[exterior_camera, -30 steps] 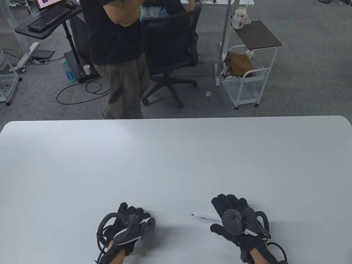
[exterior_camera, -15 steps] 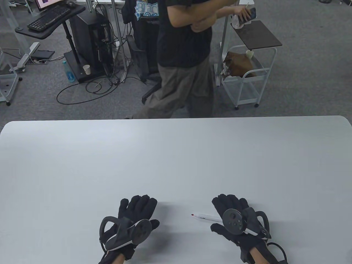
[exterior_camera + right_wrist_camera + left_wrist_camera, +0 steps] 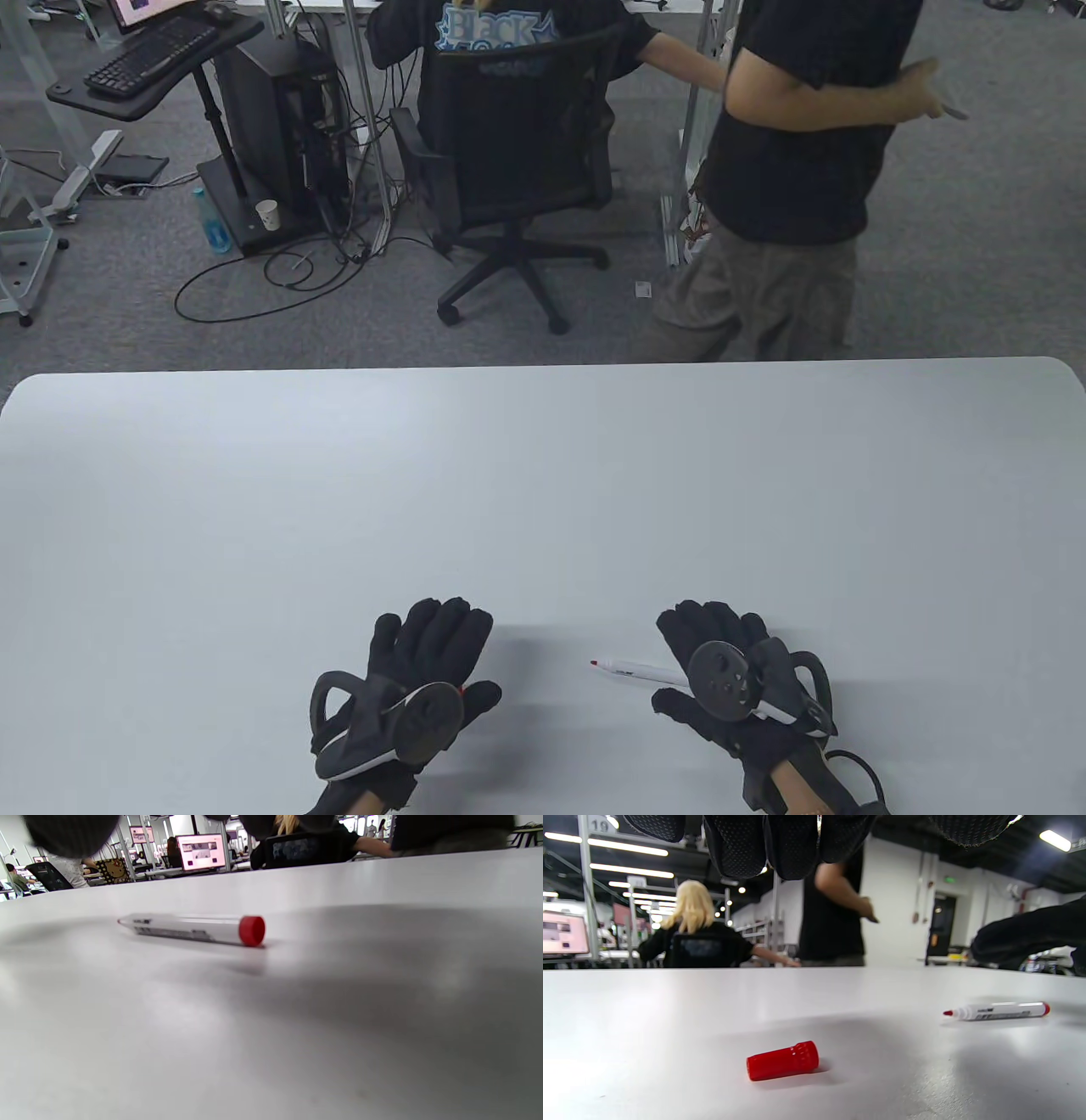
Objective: Remove marker cap from marker with left hand
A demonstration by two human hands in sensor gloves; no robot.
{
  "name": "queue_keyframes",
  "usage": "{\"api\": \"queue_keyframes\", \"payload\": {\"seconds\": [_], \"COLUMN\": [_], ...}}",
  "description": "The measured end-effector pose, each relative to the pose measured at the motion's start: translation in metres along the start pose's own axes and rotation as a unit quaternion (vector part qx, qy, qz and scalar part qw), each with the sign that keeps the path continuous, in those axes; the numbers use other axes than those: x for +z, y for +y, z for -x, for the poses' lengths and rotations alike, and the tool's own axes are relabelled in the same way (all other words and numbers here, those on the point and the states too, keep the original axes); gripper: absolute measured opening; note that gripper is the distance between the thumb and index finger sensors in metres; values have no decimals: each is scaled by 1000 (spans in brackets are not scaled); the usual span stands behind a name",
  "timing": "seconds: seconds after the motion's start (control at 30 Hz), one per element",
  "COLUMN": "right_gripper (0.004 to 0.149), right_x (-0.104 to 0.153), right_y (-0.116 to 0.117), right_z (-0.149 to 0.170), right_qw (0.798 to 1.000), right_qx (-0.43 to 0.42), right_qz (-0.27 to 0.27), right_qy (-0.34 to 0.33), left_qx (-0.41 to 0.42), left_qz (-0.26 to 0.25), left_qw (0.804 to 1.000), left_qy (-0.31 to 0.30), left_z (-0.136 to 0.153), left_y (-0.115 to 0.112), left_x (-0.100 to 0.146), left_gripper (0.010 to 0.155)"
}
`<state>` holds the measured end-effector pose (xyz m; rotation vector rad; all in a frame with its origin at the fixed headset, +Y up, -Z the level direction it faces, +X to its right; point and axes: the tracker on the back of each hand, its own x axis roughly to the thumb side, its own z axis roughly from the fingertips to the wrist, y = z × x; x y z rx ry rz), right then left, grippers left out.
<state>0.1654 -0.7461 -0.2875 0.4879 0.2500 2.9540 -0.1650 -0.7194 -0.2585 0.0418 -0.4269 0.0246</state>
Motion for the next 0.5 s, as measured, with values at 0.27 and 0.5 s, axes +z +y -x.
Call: {"api": "queue_keyframes", "payload": {"seconds": [0.27, 0.5], "right_gripper": [84, 84], "right_x": [2, 1], "right_y": [-5, -2], "right_z": [4, 1], "right_qw": [1000, 1000], "right_qx": [-8, -7], "right_qz": [11, 4], "right_qy": [4, 2], "left_qx": [-15, -18], "left_qz": [2, 17], "left_qw": [1000, 1000], "left_qy": [4, -1], "left_z": [-1, -3], "left_y": [1, -1], "left_x": [1, -1], "left_gripper": [78, 78]}}
